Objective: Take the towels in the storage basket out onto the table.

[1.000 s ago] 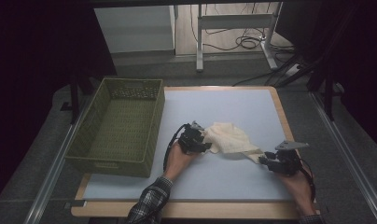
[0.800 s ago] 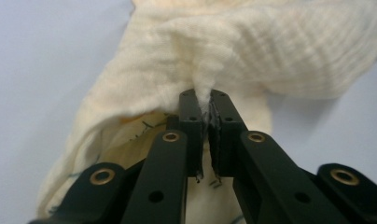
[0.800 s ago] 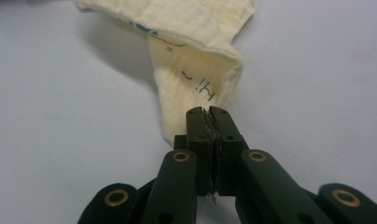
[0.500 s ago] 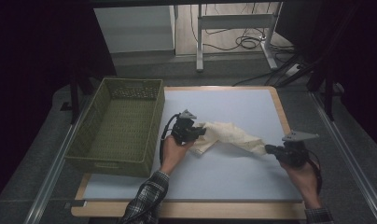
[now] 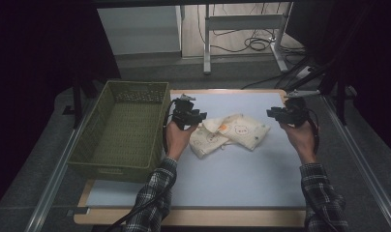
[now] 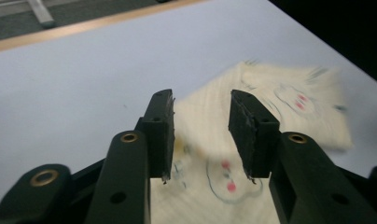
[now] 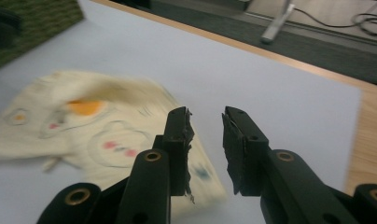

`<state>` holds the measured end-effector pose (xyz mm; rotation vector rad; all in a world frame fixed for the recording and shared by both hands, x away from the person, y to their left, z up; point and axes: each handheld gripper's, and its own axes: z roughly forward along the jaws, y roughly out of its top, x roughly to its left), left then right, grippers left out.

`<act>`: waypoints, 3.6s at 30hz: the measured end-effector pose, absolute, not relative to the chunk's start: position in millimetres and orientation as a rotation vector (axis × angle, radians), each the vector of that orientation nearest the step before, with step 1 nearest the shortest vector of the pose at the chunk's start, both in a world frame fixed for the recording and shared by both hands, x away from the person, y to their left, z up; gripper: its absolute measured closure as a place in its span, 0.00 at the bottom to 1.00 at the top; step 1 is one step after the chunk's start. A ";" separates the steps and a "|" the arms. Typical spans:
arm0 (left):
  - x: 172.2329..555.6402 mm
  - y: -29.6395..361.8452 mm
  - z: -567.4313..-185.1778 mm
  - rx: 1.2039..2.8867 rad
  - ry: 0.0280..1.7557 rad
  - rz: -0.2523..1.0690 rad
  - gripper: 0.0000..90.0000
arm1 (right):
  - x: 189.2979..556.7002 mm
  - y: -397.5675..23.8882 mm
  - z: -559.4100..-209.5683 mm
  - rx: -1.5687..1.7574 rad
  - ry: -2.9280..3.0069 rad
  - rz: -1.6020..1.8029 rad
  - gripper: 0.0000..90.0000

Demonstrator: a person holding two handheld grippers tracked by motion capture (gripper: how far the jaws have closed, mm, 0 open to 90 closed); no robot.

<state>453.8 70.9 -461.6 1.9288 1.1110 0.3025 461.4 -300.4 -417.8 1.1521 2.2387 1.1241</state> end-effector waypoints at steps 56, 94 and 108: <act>373.3 81.8 -531.9 2.049 1.037 0.188 0.93 | 380.6 -266.4 -500.6 0.913 2.498 1.088 0.99; 389.0 38.5 -487.8 2.073 0.836 0.146 0.73 | 331.5 -332.3 -499.0 1.070 2.415 1.174 0.93; 423.8 -9.7 -515.5 2.256 0.811 0.234 0.74 | 328.8 -333.6 -525.5 1.115 2.418 1.173 0.90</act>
